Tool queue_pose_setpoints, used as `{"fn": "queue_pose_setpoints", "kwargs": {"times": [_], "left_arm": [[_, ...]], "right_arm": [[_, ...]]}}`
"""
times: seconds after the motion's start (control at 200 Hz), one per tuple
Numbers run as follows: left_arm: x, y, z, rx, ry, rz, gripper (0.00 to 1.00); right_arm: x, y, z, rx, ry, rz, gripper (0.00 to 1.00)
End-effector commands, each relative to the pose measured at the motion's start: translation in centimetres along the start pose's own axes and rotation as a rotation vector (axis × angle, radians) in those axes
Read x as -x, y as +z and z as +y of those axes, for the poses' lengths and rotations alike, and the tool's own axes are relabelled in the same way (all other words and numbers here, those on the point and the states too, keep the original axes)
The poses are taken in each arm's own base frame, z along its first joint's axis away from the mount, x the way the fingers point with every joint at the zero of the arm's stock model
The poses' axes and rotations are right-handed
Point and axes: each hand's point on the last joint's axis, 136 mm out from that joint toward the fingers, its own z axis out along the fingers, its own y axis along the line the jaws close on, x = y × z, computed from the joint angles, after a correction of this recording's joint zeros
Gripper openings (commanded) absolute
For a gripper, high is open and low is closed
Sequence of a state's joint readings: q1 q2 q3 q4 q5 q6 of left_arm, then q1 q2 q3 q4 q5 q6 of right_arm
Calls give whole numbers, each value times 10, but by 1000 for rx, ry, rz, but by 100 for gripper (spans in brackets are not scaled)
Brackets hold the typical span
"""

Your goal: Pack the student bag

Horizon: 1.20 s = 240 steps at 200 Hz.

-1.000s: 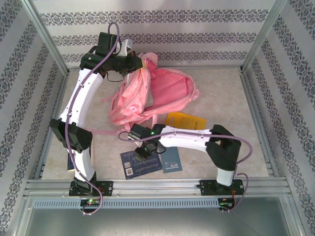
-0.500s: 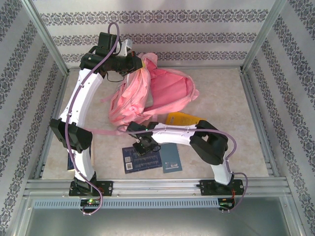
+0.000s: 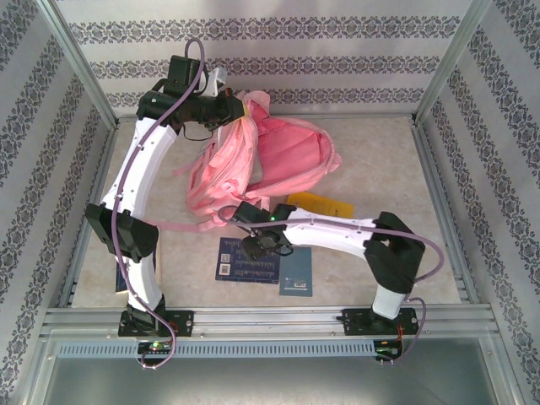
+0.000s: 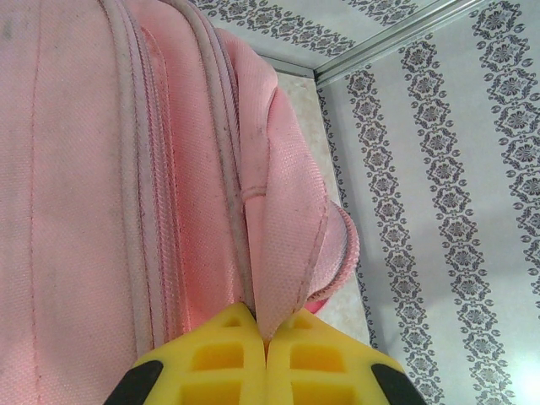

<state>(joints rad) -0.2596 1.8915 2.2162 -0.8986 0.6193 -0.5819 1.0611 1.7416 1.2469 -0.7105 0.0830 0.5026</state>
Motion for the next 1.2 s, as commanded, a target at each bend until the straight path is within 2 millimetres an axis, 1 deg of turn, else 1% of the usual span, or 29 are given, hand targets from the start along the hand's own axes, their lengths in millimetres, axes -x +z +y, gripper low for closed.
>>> {"fn": "queue_pose_setpoints", "kwargs": {"times": [0.0,0.06,0.08,0.19,0.285,0.41,0.595,0.844,0.984,1.074,1.194], "left_arm": [[15,-26,-10,-14,20,-77,0],[15,-26,-10,-16,18,-77,0],[15,-26,-10,-15,18,-76,0],[14,-26,-10,-14,20,-76,0],[14,-25,-9,-12,18,-74,0],[14,-24,-8,-12,16,-71,0],[14,-24,-7,-13,12,-72,0],[16,-21,-5,-17,5,-71,0],[16,-20,-5,-20,3,-69,0],[16,-19,-5,-20,1,-68,0],[17,-19,-5,-23,-2,-67,0]], "right_arm": [[-35,-1,-25,-157,-67,56,82],[-47,1,-28,-206,-96,71,97],[-50,2,-30,-219,-102,76,98],[-66,9,-31,-243,-101,92,98],[-75,12,-32,-250,-96,95,98],[-89,17,-38,-304,-118,121,98],[-102,18,-48,-362,-140,131,98],[-115,10,-62,-378,-126,125,98],[-117,5,-61,-344,-109,103,98],[-114,-1,-56,-303,-99,72,98],[-111,-1,-49,-248,-99,47,98]]}}
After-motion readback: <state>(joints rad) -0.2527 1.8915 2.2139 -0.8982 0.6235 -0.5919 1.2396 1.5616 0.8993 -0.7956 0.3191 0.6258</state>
